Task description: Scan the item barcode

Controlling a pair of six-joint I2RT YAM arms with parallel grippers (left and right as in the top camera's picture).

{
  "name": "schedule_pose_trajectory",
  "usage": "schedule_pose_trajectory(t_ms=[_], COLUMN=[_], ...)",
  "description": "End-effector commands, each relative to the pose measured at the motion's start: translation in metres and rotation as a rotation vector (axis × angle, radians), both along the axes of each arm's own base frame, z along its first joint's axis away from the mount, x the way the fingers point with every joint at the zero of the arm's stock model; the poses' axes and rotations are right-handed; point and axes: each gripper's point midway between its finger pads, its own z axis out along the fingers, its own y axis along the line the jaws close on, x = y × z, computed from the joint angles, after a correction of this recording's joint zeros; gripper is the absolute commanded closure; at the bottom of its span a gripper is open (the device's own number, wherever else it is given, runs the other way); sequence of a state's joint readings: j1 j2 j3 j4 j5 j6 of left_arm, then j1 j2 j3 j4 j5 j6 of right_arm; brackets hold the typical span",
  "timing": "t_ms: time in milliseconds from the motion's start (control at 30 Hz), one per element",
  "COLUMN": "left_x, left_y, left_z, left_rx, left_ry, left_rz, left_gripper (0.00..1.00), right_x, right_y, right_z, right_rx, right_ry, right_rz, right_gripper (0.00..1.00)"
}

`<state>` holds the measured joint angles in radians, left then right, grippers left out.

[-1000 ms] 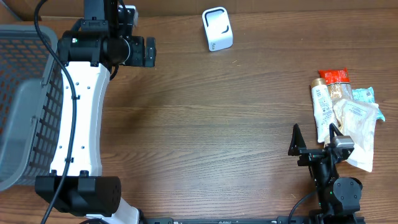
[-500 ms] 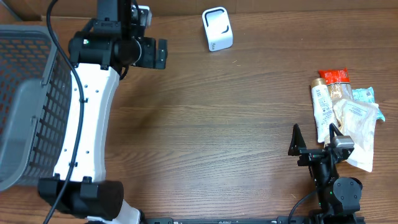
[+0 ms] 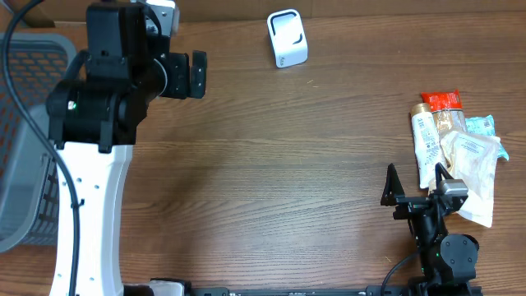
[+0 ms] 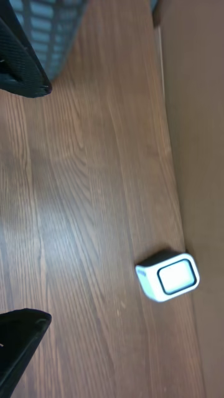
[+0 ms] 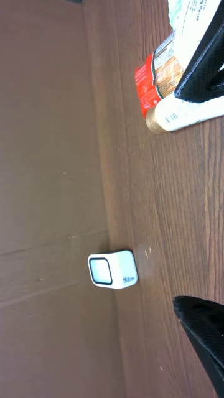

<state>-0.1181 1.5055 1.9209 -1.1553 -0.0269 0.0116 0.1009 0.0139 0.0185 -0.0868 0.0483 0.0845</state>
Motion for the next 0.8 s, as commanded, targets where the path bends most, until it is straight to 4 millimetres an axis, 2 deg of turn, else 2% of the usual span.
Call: schedule_pose_trajectory(t_ms=[0,133,300,433,667,767], left_x=[-0.019,-0.048,-0.075,-0.083,-0.098,-0.109], left_y=[0.016,0.02,0.038,0.04,0.028,0.026], left_z=[-0.001,-0.025,-0.04,-0.055,-0.08,-0.1], left_rx=[0.067,0.077,0.078,0.036,0.053,0.066], left_ry=[-0.009,0.038,-0.039,-0.181,-0.566,-0.693], left_rz=[0.046,0.047,0.088,0.04,-0.084,-0.089], left_gripper=[0.01,0.0,0.0,0.0,0.0,0.0], right_x=[0.0,0.0,0.0,0.0,0.0,0.0], right_y=[0.003,0.003,0.003,0.003,0.003,0.003], right_z=[-0.001,-0.001,-0.001,-0.001,-0.001,-0.001], right_rx=[-0.003,-0.003,-0.003,-0.003,-0.003,-0.003], right_ry=[-0.007,-0.007,-0.007,-0.007,-0.007,-0.007], right_rz=[0.015,0.015,0.015,0.015,0.015,0.015], right_gripper=[0.0,0.0,0.0,0.0,0.0,0.0])
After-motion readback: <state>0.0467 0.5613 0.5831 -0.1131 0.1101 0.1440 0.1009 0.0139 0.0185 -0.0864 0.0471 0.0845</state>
